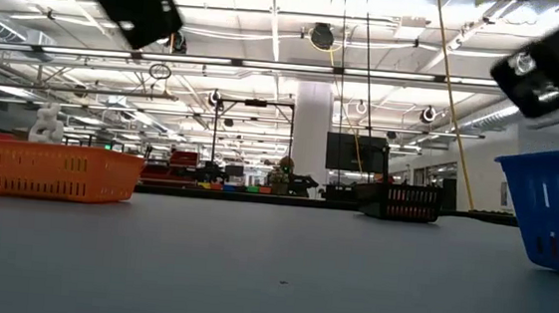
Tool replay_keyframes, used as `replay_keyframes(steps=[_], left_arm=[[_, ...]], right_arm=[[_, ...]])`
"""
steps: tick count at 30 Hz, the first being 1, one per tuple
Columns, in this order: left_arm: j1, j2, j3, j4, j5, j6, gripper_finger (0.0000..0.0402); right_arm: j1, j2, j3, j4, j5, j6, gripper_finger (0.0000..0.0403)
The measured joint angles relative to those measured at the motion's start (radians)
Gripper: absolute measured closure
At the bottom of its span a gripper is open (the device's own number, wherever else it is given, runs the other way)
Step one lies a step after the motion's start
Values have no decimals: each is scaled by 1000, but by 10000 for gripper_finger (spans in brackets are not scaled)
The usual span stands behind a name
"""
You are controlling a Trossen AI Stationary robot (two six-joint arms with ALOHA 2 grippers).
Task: Sort & place blocks by color
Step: Put the red block into the blue bin
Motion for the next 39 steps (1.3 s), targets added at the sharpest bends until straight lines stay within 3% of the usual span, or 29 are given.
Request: replay_keyframes(steps=[5,11,16,19,23,28,32,39], left_arm=[[-97,0,0,-42,-42,-140,295],[-201,0,0,-232,-182,-430,296],[-267,0,0,-358,-153,-761,296],[-297,0,0,-365,-49,-949,296],[-343,6,0,-365,29,-1078,296],[-375,35,0,-362,137,-1198,296],[-401,64,0,-360,202,-1260,296],[-433,97,1,-276,238,-1301,295]], right_arm=[[-1,-73,0,18,11,-97,204],[-23,-107,1,42,225,-316,204],[-88,-109,1,58,429,-506,204],[-164,-109,1,70,501,-545,204],[-267,-100,1,65,485,-507,204],[-343,-71,-15,-8,323,-477,204],[-349,-62,-61,-86,242,-484,204],[-329,-63,-110,-80,234,-425,204]])
